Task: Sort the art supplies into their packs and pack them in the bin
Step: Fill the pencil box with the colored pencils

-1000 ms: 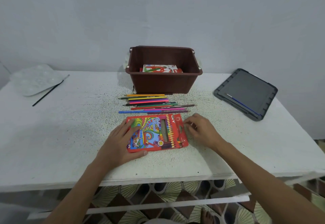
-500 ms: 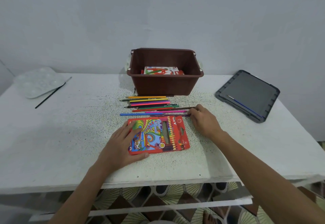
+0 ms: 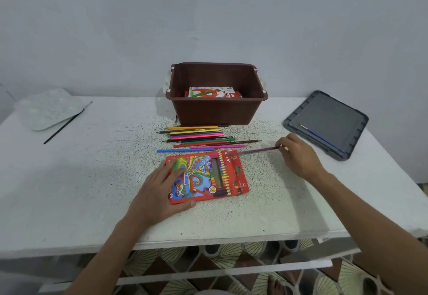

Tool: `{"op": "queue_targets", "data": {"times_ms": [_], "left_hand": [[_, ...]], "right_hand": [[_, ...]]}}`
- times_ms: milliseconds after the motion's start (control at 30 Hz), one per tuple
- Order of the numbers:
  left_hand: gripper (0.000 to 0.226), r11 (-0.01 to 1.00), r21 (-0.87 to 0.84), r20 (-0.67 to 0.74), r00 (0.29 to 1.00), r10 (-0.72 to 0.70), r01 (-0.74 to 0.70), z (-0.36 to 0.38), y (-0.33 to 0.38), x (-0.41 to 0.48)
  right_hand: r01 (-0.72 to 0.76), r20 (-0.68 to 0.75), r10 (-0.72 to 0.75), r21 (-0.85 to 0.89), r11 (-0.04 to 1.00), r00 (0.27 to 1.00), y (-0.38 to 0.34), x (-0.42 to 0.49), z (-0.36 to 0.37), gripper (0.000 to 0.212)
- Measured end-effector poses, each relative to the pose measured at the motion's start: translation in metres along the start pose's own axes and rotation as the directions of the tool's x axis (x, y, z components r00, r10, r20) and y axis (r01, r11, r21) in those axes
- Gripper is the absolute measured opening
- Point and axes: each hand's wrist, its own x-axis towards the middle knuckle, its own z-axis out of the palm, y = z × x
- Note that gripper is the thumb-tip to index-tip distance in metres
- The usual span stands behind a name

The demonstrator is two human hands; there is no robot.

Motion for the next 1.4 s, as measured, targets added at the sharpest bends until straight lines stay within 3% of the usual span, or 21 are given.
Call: {"op": "queue_targets", "data": {"times_ms": [400, 633, 1100, 1400], "left_hand": [[0.100, 1.000, 0.020, 0.025, 1.000, -0.012, 0.011, -0.001, 0.001, 0.000], [0.100, 1.000, 0.021, 0.027, 1.000, -0.011, 0.010, -0.002, 0.002, 0.000], [0.097, 1.000, 0.014, 0.015, 1.000, 0.011, -0.011, -0.001, 0.001, -0.001], [0.098, 1.000, 0.002, 0.017, 1.000, 0.008, -0.008, -0.001, 0.001, -0.001]], "right_hand": [[0.194, 0.027, -0.193, -0.023, 0.981, 0.981, 0.005, -0.023, -0.013, 0.015], [0.316, 0.088, -0.328, 0.129, 0.940, 0.940, -0.042, -0.034, 0.009, 0.014], [0.173, 0.164, -0.241, 0.346, 0.922, 0.957, -0.079, -0.044, 0.034, 0.015], [0.019, 0.326, -0.190, 0.463, 0.886, 0.926, -0.072, -0.034, 0.028, 0.016]]}}
